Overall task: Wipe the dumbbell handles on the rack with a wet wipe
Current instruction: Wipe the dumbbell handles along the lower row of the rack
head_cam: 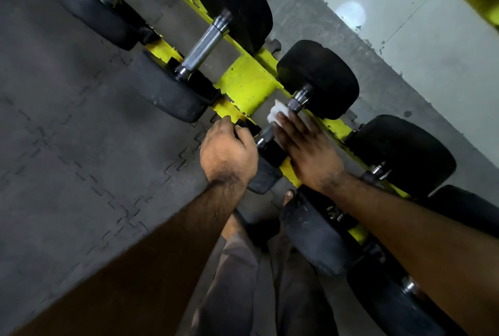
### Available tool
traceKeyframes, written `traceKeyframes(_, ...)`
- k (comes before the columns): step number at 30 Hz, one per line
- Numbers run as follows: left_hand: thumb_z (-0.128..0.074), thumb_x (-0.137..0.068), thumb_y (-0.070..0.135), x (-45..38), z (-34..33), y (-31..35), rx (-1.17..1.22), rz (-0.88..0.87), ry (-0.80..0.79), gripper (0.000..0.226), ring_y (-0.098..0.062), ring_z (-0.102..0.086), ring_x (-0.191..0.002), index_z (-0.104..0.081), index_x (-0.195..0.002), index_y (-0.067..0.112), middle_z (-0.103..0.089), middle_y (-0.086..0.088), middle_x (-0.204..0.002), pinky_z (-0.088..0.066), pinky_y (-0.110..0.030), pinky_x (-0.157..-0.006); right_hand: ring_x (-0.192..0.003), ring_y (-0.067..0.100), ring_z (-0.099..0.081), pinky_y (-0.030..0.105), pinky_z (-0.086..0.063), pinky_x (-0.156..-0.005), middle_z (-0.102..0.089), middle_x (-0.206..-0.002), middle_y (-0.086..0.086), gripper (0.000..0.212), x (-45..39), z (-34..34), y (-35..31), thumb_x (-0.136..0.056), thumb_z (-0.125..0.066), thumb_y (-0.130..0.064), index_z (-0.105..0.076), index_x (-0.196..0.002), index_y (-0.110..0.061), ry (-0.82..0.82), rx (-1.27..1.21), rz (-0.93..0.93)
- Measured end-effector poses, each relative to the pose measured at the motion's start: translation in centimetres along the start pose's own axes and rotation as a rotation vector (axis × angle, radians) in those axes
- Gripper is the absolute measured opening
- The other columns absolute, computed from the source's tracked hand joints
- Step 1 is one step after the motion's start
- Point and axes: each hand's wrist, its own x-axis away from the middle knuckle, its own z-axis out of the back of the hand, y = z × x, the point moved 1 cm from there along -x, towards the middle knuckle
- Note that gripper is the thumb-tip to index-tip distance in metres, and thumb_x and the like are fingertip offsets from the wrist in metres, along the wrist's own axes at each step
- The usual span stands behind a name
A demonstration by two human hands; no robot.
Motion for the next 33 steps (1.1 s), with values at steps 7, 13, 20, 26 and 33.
traceKeyframes(7, -0.024, -0.083, 0.041, 0.0, -0.1, -0.1, -0.014, -0.004, 0.003, 0.069, -0.031, -0.06, -0.115, -0.064, -0.124, 0.004, -0.067, -0.013, -0.122, -0.049, -0.039, -0.096, -0.152, 0.038, -0.013, 0.052, -0.023, -0.12, -0.019, -0.163, 0.02, 0.073, -0.6, -0.4, -1.6, -0.085, -0.048, -0.006, -0.026, -0.154, 0.001, 0.07, -0.148, -0.125)
traceKeyframes(13, -0.023, -0.083, 0.042, 0.0, -0.2, -0.2, -0.024, -0.017, 0.013, 0.069, -0.031, -0.061, -0.111, -0.065, -0.122, 0.004, -0.068, -0.013, -0.117, -0.05, -0.039, -0.092, -0.151, 0.038, -0.016, 0.048, -0.024, -0.12, -0.021, -0.161, 0.023, 0.076, -0.9, 0.1, -0.7, -0.08, -0.048, 0.001, -0.027, -0.153, 0.003, 0.108, -0.11, -0.284)
traceKeyframes(20, -0.028, -0.084, 0.038, 0.1, -0.2, -0.3, -0.01, 0.004, 0.02, 0.062, -0.033, -0.062, -0.107, -0.067, -0.119, 0.006, -0.069, -0.012, -0.114, -0.051, -0.04, -0.088, -0.145, 0.029, -0.036, 0.046, -0.037, -0.111, -0.049, -0.151, 0.002, 0.05, -2.1, 1.1, 1.7, -0.094, -0.043, -0.002, -0.054, -0.142, -0.011, 0.149, -0.229, -0.1)
traceKeyframes(26, -0.028, -0.084, 0.038, 0.2, 0.2, 0.1, -0.013, 0.016, -0.009, 0.062, -0.033, -0.062, -0.108, -0.067, -0.119, 0.005, -0.069, -0.013, -0.116, -0.052, -0.04, -0.089, -0.124, 0.022, -0.06, 0.036, -0.049, -0.102, -0.068, -0.126, 0.003, 0.032, -2.0, 3.9, 0.0, -0.094, -0.052, -0.001, -0.071, -0.119, -0.009, 0.296, -0.531, -0.269)
traceKeyframes(33, -0.028, -0.085, 0.037, 0.3, 0.3, 0.3, -0.036, 0.008, -0.034, 0.06, -0.032, -0.062, -0.104, -0.066, -0.116, 0.004, -0.069, -0.012, -0.111, -0.052, -0.042, -0.086, -0.096, 0.006, -0.07, 0.029, -0.057, -0.089, -0.074, -0.099, -0.006, 0.016, -0.9, 5.3, -1.4, -0.094, -0.062, -0.013, -0.074, -0.103, -0.016, 0.313, -1.188, -1.03)
